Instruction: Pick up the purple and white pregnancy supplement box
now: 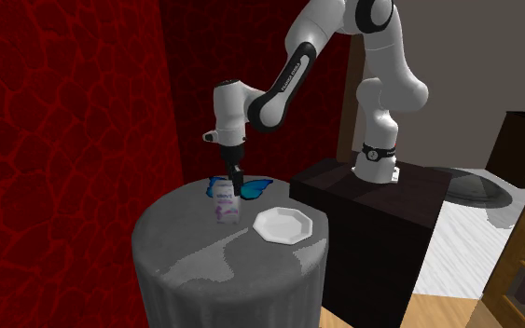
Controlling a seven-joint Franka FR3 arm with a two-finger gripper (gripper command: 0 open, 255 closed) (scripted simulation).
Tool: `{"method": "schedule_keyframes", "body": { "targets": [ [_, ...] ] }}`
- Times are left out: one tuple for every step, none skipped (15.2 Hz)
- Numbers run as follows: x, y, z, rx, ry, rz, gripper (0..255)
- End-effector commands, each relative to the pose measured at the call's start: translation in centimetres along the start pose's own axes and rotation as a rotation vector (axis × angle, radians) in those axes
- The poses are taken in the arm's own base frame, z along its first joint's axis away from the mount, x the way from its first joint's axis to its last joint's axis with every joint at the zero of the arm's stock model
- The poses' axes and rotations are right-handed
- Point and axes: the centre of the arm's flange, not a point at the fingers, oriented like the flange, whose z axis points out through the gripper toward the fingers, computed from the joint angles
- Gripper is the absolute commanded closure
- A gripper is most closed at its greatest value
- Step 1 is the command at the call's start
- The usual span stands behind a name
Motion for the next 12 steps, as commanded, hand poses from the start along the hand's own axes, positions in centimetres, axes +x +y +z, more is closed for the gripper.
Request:
{"method": "schedule_keyframes", "body": {
  "targets": [
    [0.0, 0.0, 0.1, 0.000, -0.001, 0.001, 255],
    [0.0, 0.0, 0.1, 0.000, -0.001, 0.001, 255],
    [0.0, 0.0, 0.1, -0.001, -0.001, 0.001, 255],
    [0.0, 0.1, 0.1, -0.001, -0.001, 0.001, 255],
    [-0.2, 0.1, 0.2, 0.000, -0.001, 0.001, 255],
    [-0.2, 0.1, -0.4, 0.000, -0.001, 0.001, 255],
    [-0.2, 0.1, -0.9, 0.000, -0.001, 0.001, 255],
    [-0.2, 0.1, -1.4, 0.000, -0.001, 0.001, 255],
    [-0.2, 0.1, -2.0, 0.000, -0.001, 0.001, 255],
    [-0.2, 0.1, -2.5, 0.000, -0.001, 0.001, 255],
    [-0.2, 0.1, -3.0, 0.000, -0.001, 0.001, 255],
    [-0.2, 0.1, -3.5, 0.000, -0.001, 0.001, 255]
  ]
}}
